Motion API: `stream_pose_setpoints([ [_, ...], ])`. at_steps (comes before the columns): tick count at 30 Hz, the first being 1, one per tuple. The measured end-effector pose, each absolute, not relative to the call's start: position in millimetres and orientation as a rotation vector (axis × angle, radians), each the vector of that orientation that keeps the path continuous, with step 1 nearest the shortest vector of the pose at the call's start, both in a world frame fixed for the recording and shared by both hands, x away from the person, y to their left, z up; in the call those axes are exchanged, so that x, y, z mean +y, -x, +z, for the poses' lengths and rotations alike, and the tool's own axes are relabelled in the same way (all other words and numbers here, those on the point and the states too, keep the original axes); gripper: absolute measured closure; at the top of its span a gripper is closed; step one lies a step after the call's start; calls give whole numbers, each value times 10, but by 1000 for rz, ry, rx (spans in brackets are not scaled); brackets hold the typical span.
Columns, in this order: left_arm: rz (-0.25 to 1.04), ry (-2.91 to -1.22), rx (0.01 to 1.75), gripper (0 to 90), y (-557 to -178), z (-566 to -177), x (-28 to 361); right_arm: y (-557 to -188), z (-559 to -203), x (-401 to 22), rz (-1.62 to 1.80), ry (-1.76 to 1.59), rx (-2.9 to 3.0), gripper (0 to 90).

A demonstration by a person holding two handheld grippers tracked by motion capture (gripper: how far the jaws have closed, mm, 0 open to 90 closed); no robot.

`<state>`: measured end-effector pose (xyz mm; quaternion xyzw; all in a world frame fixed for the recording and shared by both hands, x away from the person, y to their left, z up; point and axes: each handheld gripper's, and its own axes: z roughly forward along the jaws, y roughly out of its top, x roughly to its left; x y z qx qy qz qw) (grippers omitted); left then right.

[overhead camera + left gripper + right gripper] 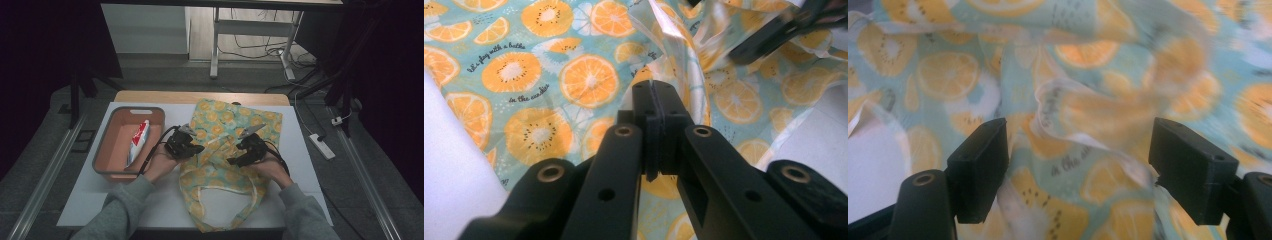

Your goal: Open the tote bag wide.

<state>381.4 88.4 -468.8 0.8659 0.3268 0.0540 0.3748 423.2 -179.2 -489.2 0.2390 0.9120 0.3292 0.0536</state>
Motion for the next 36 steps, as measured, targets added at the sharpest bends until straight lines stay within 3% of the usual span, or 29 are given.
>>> stream_pose_setpoints([
  [8, 141, -2198, 833, 885, -3803, -4660, 922, -4387, -5120, -1482, 870, -713, 2894, 268],
  [9, 141, -2197, 832, 885, -3803, -4657, 927, -4335, -5121, -1438, 839, -647, 2887, 364],
  [10, 142, -2195, 833, 885, -3802, -4656, 929, -4335, -5121, -1438, 839, -647, 2887, 364],
  [13, 145, -2188, 835, 885, -3800, -4647, 942, -4256, -5118, -1378, 811, -545, 2881, 491],
  [17, 150, -2184, 832, 885, -3791, -4634, 954, -4184, -5120, -1331, 833, -485, 2884, 780],
  [19, 155, -2180, 831, 885, -3788, -4628, 961, -4169, -5115, -1317, 832, -458, 2892, 866],
  [25, 182, -2145, 843, 861, -3796, -4588, 1021, -4184, -4978, -1382, 937, -504, 2804, 879],
  [27, 190, -2131, 850, 815, -3801, -4573, 1047, -4206, -4857, -1455, 992, -536, 2721, 880],
  [36, 287, -2063, 859, 421, -3663, -4311, 1245, -4333, -4421, -1673, 1179, -652, 2478, 883],
])
